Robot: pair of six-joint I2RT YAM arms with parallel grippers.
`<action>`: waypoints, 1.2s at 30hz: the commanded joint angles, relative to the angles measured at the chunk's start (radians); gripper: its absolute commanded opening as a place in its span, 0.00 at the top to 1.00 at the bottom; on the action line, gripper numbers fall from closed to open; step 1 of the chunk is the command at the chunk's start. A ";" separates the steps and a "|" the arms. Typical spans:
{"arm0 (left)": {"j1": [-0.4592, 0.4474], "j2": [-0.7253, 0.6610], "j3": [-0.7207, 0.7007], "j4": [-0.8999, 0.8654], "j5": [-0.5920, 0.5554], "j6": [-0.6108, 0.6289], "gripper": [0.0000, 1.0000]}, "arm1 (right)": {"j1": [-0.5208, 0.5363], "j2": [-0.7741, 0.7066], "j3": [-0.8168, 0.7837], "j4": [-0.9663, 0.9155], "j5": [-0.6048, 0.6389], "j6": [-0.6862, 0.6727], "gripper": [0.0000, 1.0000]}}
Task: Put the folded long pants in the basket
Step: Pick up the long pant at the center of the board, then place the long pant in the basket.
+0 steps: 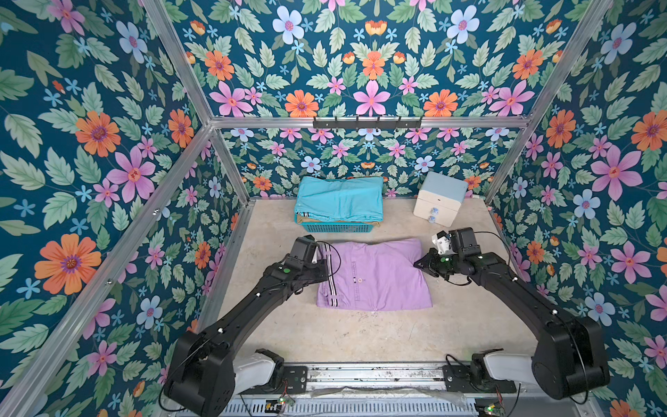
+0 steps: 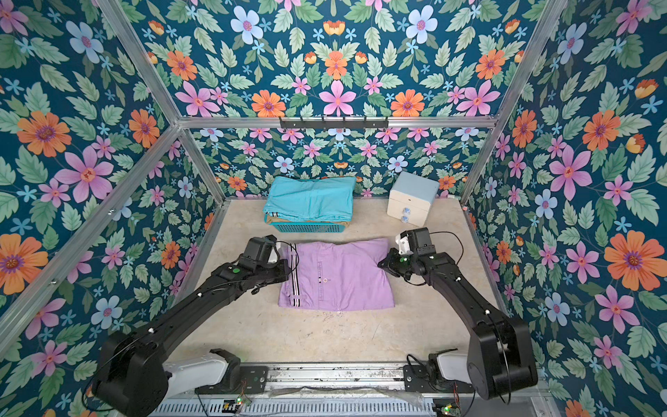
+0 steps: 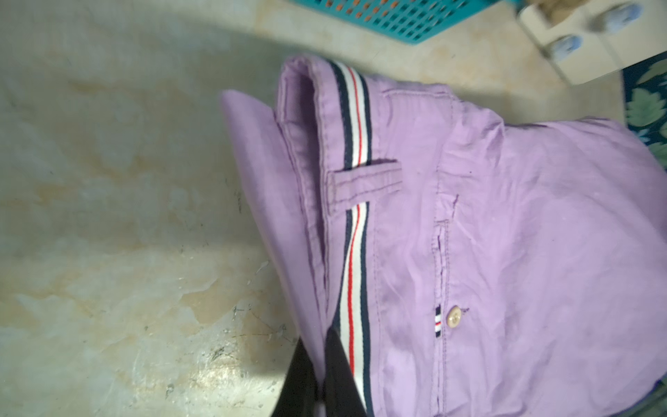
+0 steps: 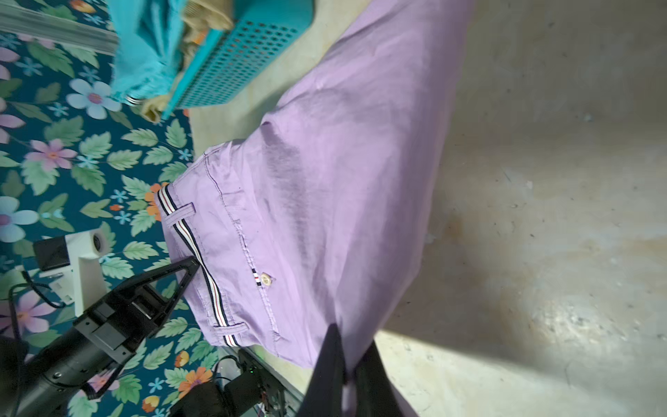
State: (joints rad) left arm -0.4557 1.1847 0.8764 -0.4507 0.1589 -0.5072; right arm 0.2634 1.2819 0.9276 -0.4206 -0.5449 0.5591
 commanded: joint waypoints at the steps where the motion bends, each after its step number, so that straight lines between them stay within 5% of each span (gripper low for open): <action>1: 0.002 -0.043 0.078 -0.079 -0.034 0.050 1.00 | 0.002 -0.032 0.064 -0.040 0.002 0.056 1.00; 7: 0.106 0.079 0.357 -0.133 -0.053 0.143 1.00 | 0.004 0.074 0.280 0.018 -0.017 0.149 1.00; 15: 0.293 0.465 0.824 -0.148 0.170 0.261 1.00 | 0.015 0.406 0.646 0.117 0.033 0.273 1.00; 22: 0.432 0.774 1.144 -0.104 0.403 0.217 1.00 | 0.028 0.741 1.056 0.067 0.003 0.305 1.00; 27: 0.479 0.919 1.271 -0.063 0.499 0.192 1.00 | 0.034 0.957 1.343 -0.045 -0.025 0.313 1.00; 36: 0.538 1.034 1.337 0.051 0.571 0.119 1.00 | 0.048 1.156 1.585 -0.079 -0.040 0.347 1.00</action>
State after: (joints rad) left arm 0.0669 2.1998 2.1979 -0.5060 0.6834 -0.3454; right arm 0.3103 2.4069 2.4649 -0.4866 -0.5797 0.8913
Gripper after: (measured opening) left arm 0.091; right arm 0.086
